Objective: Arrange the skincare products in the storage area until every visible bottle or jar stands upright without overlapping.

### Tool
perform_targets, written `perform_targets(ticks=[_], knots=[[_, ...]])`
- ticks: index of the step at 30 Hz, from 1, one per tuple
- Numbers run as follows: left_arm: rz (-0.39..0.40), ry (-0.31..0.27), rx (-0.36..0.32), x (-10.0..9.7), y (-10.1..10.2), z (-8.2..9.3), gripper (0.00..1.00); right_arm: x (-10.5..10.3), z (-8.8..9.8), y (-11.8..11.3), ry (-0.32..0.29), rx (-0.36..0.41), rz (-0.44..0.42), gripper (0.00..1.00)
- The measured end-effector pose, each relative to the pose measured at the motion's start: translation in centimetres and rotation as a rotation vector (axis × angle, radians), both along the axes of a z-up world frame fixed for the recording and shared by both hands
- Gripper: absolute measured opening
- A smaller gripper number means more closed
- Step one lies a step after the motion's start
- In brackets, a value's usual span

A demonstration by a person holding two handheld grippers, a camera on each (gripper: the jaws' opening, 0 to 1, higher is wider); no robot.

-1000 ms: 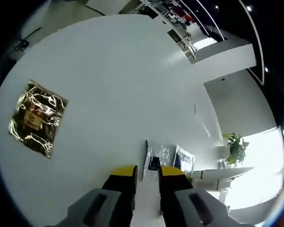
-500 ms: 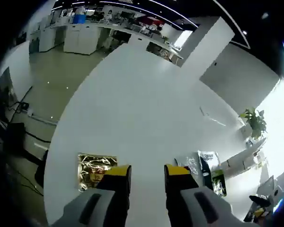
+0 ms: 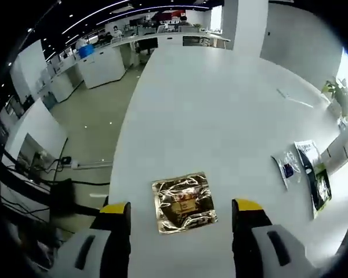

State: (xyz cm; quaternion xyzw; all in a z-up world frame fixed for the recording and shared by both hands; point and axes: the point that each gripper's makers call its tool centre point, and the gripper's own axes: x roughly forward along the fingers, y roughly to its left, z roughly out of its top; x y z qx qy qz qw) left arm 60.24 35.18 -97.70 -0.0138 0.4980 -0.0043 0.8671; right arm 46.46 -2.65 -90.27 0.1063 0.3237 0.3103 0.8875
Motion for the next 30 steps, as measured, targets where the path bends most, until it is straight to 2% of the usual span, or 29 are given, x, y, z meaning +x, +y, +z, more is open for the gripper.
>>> perform_targets(ticks=[3, 9, 13, 14, 15, 20, 22, 26, 30], knots=[[0.023, 0.012, -0.003, 0.0, 0.0, -0.4, 0.71, 0.6, 0.1, 0.5, -0.001, -0.001, 0.006, 0.56], [0.036, -0.02, -0.003, 0.8, 0.2, -0.4, 0.66, 1.4, -0.2, 0.5, 0.012, 0.0, 0.005, 0.57], [0.03, -0.037, -0.002, 1.0, -0.3, -0.2, 0.49, 1.8, -0.6, 0.6, 0.024, -0.002, 0.007, 0.57], [-0.016, -0.038, -0.001, 1.1, -0.8, -0.1, 0.45, 2.1, -0.6, 0.7, 0.026, 0.001, 0.007, 0.57], [-0.025, -0.036, -0.004, 1.2, -1.0, -0.1, 0.41, 2.2, -0.5, 0.8, 0.026, 0.003, 0.008, 0.57], [-0.009, -0.023, -0.014, 1.1, -0.6, 0.1, 0.41, 2.9, -0.3, 1.4, 0.018, 0.003, 0.029, 0.57], [-0.005, -0.022, -0.06, 1.0, -1.2, 0.3, 0.4, 3.0, -0.1, 1.6, 0.014, 0.006, 0.036, 0.57], [-0.01, -0.016, -0.066, 0.2, -1.5, 0.6, 0.4, 3.0, 0.0, 1.9, 0.012, 0.01, 0.05, 0.57], [0.014, -0.048, -0.115, -0.5, -2.5, 1.5, 0.4, 2.9, 0.5, 2.2, 0.004, 0.029, 0.057, 0.59]])
